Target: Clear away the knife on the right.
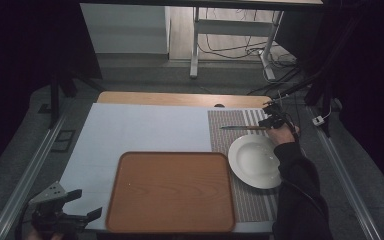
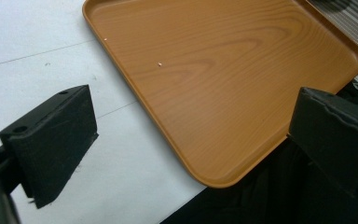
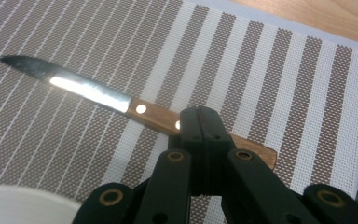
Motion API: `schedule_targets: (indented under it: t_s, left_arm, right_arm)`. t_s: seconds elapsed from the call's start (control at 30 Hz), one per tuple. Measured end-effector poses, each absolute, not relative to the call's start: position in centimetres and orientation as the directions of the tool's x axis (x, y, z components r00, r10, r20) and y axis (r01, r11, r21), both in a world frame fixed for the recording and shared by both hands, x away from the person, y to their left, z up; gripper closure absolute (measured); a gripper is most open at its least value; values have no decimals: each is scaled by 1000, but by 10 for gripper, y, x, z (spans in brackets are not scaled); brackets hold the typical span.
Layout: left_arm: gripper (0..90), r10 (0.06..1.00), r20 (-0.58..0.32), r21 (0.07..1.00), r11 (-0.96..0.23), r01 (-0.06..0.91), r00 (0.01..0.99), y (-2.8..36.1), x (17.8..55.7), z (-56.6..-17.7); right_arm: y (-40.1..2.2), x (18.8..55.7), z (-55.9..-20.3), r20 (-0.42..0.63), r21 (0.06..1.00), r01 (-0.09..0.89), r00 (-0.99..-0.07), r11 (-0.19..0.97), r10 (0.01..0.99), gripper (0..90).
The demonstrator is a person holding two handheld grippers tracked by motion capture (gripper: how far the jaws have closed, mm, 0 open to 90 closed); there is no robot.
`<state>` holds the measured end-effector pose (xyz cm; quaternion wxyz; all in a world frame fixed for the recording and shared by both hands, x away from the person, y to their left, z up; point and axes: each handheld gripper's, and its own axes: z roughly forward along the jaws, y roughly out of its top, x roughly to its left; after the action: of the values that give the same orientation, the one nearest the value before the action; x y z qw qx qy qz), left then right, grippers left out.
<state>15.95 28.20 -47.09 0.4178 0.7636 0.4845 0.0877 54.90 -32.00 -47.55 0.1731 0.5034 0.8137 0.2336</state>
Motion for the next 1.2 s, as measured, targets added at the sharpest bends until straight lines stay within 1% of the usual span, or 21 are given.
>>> schedule_targets:
  t_s: [0.27,0.37,0.63,0.77,0.97,1.2]
  left_arm:
    - [9,815,-267,722,-184,667,514,282,159,-471]
    - [9,816,-268,722,-182,667,513,282,158,-471]
    - [10,816,-262,723,-188,665,515,282,158,-471]
    - [10,816,-264,723,-187,665,515,282,158,-471]
    - [10,815,-264,721,-188,667,516,281,159,-471]
    - [11,815,-261,722,-190,665,517,281,158,-471]
  right_arm:
    - [-324,565,-488,-72,554,751,-388,360,919,899]
    - [-324,568,-489,-88,555,746,-386,367,918,899]
    - [-325,567,-493,-119,519,760,-391,392,913,899]
    - [-329,563,-493,-103,497,773,-399,395,911,899]
    - [-337,555,-492,-48,472,789,-423,393,905,899]
    - [-341,539,-490,-37,442,784,-470,436,882,899]
